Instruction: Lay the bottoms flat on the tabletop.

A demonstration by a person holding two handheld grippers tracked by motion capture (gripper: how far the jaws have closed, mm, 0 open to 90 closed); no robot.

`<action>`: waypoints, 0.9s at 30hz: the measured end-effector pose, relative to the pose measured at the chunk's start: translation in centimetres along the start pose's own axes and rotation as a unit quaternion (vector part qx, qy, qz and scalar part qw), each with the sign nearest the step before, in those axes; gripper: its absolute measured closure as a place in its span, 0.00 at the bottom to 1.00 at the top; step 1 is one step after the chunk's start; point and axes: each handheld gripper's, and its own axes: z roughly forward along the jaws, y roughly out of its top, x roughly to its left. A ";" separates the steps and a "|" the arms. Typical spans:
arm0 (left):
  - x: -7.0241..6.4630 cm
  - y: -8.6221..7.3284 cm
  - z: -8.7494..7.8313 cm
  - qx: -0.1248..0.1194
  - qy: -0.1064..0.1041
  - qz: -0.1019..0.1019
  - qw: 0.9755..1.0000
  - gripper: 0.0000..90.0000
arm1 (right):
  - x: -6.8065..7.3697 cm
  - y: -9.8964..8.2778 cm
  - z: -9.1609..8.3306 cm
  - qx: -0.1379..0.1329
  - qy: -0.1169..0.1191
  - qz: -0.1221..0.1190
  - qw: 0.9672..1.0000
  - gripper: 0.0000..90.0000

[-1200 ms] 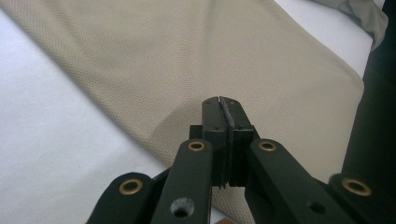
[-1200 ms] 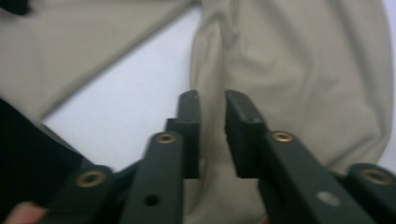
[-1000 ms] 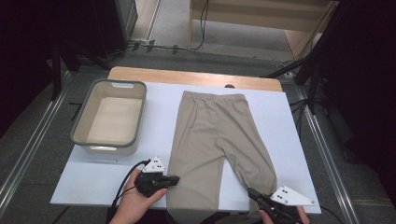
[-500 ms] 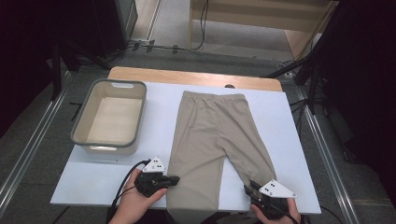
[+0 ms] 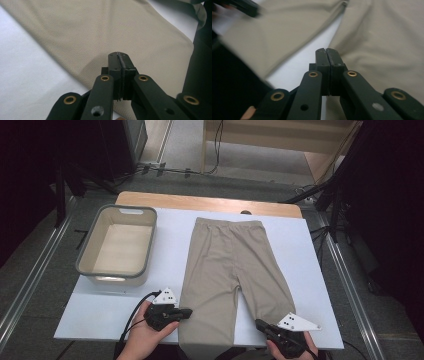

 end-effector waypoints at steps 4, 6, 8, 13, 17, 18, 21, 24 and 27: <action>-1.0 0.6 -0.3 -0.016 -0.004 0.012 1.000 0.92 | -1.0 -0.1 -1.2 -0.030 0.013 0.010 0.999 0.74; -2.1 1.4 -0.3 -0.030 -0.007 0.021 0.999 0.88 | -2.0 -0.4 -2.3 -0.038 -0.001 0.022 0.999 0.73; -3.4 2.3 0.0 -0.042 -0.021 0.027 0.999 0.82 | -3.0 -0.9 -3.4 -0.043 -0.024 0.034 0.998 0.71; -6.9 4.2 2.4 -0.043 -0.050 0.049 0.997 0.71 | -5.4 -2.7 -5.3 -0.027 -0.084 0.044 0.995 0.69; -9.0 5.7 5.6 -0.028 -0.049 0.058 0.997 0.64 | -6.1 -4.0 -5.6 -0.002 -0.103 0.051 0.993 0.65; -9.5 6.0 6.4 -0.026 -0.047 0.058 0.997 0.61 | -6.2 -4.3 -5.6 0.002 -0.101 0.051 0.994 0.65; -10.4 6.9 8.4 -0.018 -0.038 0.062 0.997 0.54 | -6.1 -4.9 -5.7 0.009 -0.102 0.052 0.993 0.64; -11.1 7.8 10.1 -0.012 -0.025 0.072 0.997 0.48 | -6.0 -5.3 -5.7 0.015 -0.098 0.049 0.994 0.64; -11.8 8.5 11.8 0.007 -0.026 0.083 0.996 0.48 | -5.7 -5.5 -5.3 0.018 -0.103 0.038 0.994 0.66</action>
